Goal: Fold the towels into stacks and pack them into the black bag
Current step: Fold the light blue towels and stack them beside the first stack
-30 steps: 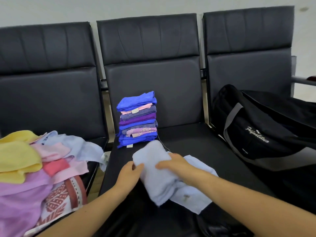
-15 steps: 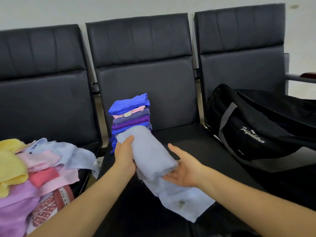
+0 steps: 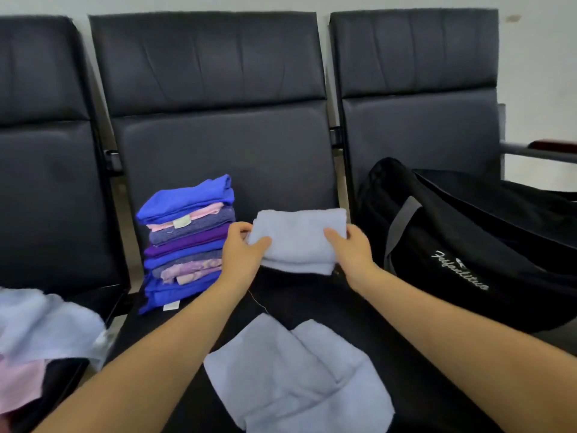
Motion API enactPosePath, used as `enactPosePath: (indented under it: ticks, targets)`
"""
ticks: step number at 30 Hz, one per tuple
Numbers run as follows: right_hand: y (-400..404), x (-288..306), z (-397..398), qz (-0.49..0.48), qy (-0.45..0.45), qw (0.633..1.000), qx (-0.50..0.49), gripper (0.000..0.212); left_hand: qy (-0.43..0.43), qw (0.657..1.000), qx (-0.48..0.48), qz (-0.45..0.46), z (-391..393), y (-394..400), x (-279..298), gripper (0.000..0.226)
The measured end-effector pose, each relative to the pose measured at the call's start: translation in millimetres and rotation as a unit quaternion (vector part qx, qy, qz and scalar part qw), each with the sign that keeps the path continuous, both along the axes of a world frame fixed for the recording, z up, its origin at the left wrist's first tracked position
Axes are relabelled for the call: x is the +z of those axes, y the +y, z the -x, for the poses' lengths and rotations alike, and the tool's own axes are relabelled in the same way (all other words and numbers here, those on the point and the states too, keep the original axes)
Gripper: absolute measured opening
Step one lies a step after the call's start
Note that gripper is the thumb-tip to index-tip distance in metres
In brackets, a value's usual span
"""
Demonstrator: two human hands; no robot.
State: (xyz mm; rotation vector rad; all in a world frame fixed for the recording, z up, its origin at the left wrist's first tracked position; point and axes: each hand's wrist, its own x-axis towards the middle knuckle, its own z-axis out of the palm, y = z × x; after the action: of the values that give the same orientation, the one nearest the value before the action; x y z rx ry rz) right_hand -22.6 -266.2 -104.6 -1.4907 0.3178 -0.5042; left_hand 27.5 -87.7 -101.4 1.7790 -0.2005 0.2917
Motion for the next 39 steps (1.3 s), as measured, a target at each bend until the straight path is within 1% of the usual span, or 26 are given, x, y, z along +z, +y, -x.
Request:
enactPosePath:
  ticks: [1, 3, 5, 6, 7, 9, 12, 14, 16, 17, 19, 21, 23, 24, 25, 26, 27, 28, 30, 31, 32, 33, 34, 37, 38, 39]
  targets:
    - [-5.4, -1.4, -14.7, 0.042, 0.001, 0.999, -0.01, 0.017, -0.002, 0.999, -0.001, -0.036, -9.1, -2.0, -2.6, 0.038]
    - [-12.9, -10.5, -43.1, 0.11, 0.041, 0.993, -0.01, 0.025, 0.004, 0.992, 0.009, -0.126, -25.8, -3.0, -11.0, 0.047]
    - [-16.7, -25.5, -63.4, 0.183, 0.113, 0.977, -0.003, 0.034, 0.033, 0.966, 0.011, -0.256, -35.1, -1.4, -22.8, 0.052]
    - [-17.2, -32.4, -68.8, 0.201, 0.139, 0.97, -0.006, 0.037, 0.044, 0.946, 0.009, -0.321, -35.4, -1.4, -28.1, 0.053]
    - [-16.6, -37.9, -72.0, 0.201, 0.148, 0.968, -0.012, 0.036, 0.05, 0.931, 0.006, -0.362, -32.9, -2.3, -32.6, 0.055]
    - [-10.7, -43.8, -67.3, 0.192, 0.136, 0.972, -0.028, 0.033, 0.062, 0.926, -0.007, -0.373, -21.7, -3.4, -37.3, 0.058]
    - [-3.1, -40.6, -38.4, 0.169, 0.135, 0.975, -0.058, 0.046, 0.078, 0.932, -0.025, -0.352, 3.3, 5.0, -37.4, 0.057]
    - [-3.2, -38.3, -16.0, 0.187, 0.157, 0.968, -0.057, 0.042, 0.086, 0.935, -0.032, -0.343, 20.8, 18.1, -34.4, 0.053]
    - [-1.4, -34.7, 6.7, 0.227, 0.187, 0.956, -0.016, 0.023, 0.091, 0.931, -0.031, -0.352, 40.6, 32.2, -29.5, 0.048]
    - [1.2, -32.9, 18.9, 0.252, 0.208, 0.945, 0.016, 0.025, 0.091, 0.929, -0.026, -0.357, 50.9, 38.6, -27.8, 0.048]
    - [8.3, -36.3, 42.0, 0.322, 0.24, 0.912, 0.087, 0.036, 0.087, 0.924, -0.021, -0.373, 72.5, 51.4, -27.3, 0.05]
    - [16.7, -42.8, 66.6, 0.408, 0.245, 0.868, 0.139, 0.034, 0.105, 0.896, -0.031, -0.431, 92.9, 63.6, -34.7, 0.058]
    - [24.8, -49.3, 87.7, 0.47, 0.266, 0.821, 0.186, 0.029, 0.147, 0.846, -0.042, -0.511, 112.7, 73.7, -44.9, 0.064]
    - [28.0, -51.1, 95.3, 0.48, 0.278, 0.806, 0.208, 0.031, 0.153, 0.826, -0.042, -0.541, 119.9, 77.6, -49.0, 0.059]
    - [31.4, -51.6, 100.8, 0.476, 0.286, 0.801, 0.222, 0.035, 0.151, 0.815, -0.044, -0.557, 124.9, 81.0, -51.8, 0.048]
    - [33.6, -50.9, 104.7, 0.459, 0.283, 0.811, 0.229, 0.037, 0.151, 0.814, -0.051, -0.559, 129.4, 83.1, -51.2, 0.034]
    - [35.4, -47.4, 108.4, 0.421, 0.276, 0.833, 0.229, 0.037, 0.156, 0.82, -0.061, -0.547, 133.2, 84.7, -48.3, 0.025]
    - [36.7, -43.1, 111.5, 0.371, 0.257, 0.864, 0.224, 0.035, 0.165, 0.832, -0.073, -0.524, 136.0, 85.9, -43.5, 0.025]
    - [39.1, -29.6, 119.3, 0.261, 0.199, 0.92, 0.215, 0.029, 0.181, 0.874, -0.083, -0.444, 138.8, 89.0, -33.8, 0.028]
    - [39.5, -21.8, 122.9, 0.21, 0.166, 0.941, 0.206, 0.025, 0.187, 0.894, -0.077, -0.399, 140.3, 90.4, -28.6, 0.027]
    - [40.1, -13.5, 126.6, 0.169, 0.133, 0.957, 0.197, 0.024, 0.194, 0.907, -0.067, -0.368, 141.7, 92.6, -25.3, 0.026]
    - [40.7, -5.1, 130.0, 0.142, 0.106, 0.965, 0.191, 0.023, 0.201, 0.909, -0.06, -0.359, 144.4, 95.3, -23.1, 0.024]
    - [42.3, 2.9, 133.2, 0.127, 0.084, 0.969, 0.192, 0.025, 0.211, 0.903, -0.06, -0.369, 148.1, 97.7, -22.1, 0.023]
    - [50.0, 17.9, 141.2, 0.119, 0.058, 0.963, 0.233, 0.04, 0.249, 0.857, -0.092, -0.441, 161.7, 101.1, -25.8, 0.027]
    - [53.6, 20.2, 144.5, 0.119, 0.059, 0.959, 0.25, 0.043, 0.25, 0.854, -0.109, -0.443, 164.9, 101.7, -28.0, 0.022]
    - [57.0, 21.1, 146.9, 0.119, 0.061, 0.955, 0.266, 0.045, 0.251, 0.865, -0.123, -0.417, 167.2, 102.2, -29.5, 0.016]
